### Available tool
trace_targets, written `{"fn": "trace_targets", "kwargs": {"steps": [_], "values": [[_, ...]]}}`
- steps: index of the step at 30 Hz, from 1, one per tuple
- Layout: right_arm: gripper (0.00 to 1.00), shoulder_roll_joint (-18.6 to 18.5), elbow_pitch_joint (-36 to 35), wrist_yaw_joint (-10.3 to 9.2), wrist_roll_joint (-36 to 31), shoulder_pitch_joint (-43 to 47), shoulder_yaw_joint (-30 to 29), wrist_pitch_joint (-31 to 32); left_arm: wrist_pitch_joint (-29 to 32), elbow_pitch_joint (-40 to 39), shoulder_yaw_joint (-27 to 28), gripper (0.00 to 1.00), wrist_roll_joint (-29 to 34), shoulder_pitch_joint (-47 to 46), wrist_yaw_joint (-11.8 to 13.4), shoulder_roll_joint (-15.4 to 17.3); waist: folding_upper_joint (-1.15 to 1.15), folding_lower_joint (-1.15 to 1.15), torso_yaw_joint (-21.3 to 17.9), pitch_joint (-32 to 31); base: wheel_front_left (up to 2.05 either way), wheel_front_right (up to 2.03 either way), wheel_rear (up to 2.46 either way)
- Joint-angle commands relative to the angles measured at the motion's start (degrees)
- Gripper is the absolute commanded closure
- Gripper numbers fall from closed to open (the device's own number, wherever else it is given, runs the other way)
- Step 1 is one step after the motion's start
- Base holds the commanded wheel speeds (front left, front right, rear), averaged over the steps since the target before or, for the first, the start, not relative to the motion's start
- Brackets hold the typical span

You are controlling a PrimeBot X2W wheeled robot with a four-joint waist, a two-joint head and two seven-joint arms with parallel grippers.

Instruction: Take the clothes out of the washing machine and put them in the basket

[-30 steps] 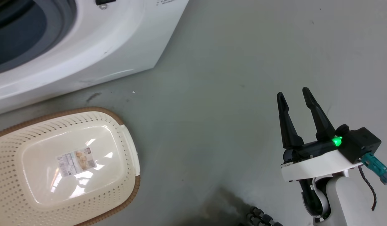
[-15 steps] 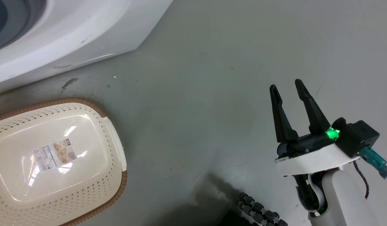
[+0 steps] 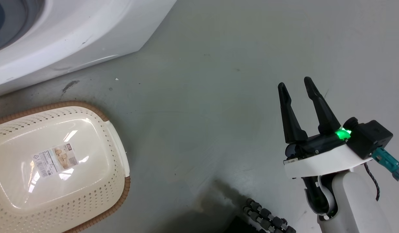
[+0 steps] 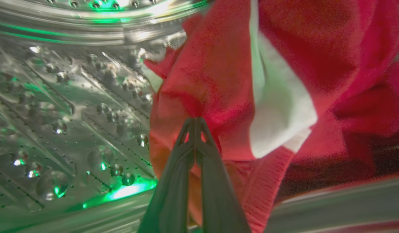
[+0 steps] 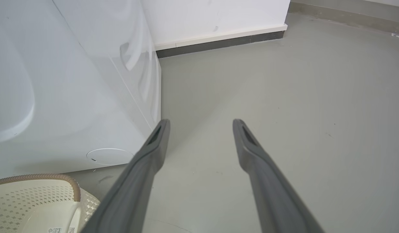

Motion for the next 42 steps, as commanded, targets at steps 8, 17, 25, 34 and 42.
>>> {"fn": "trace_targets", "kwargs": {"steps": [8, 17, 25, 34, 42], "values": [[0.00, 0.03, 0.65, -0.02, -0.50, -0.46, -0.85, -0.12, -9.82, -2.96, 2.43, 1.00, -1.89, 5.83, 6.01, -2.14, 0.00, 0.00, 0.39, -2.63, 0.00, 0.00, 0.00], [0.00, 0.03, 0.56, -0.02, -0.65, 0.62, -1.92, -0.11, -19.96, -1.60, 4.51, 1.00, -5.27, 13.33, 9.34, -6.32, 0.00, 0.00, 1.08, -6.75, 0.00, 0.00, 0.00], [0.00, 0.02, 1.62, -0.02, -2.17, 2.65, -3.58, -0.11, -30.64, 1.53, 6.98, 1.00, -8.92, 20.62, 11.29, -10.56, 0.00, 0.00, 2.51, -12.31, 0.00, 0.00, 0.00], [0.00, 0.01, 2.81, -0.02, -5.00, 5.05, -5.06, -0.12, -40.57, 6.28, 7.59, 1.00, -12.08, 26.71, 10.24, -15.90, 0.00, 0.00, 6.02, -20.74, 0.00, 0.00, 0.00], [0.00, 0.01, 3.77, -0.02, -7.07, 7.29, -6.53, -0.11, -46.58, 6.89, 7.26, 1.00, -13.05, 30.14, 9.43, -19.48, 0.00, 0.00, 9.18, -26.95, 0.00, 0.00, 0.00]]}}
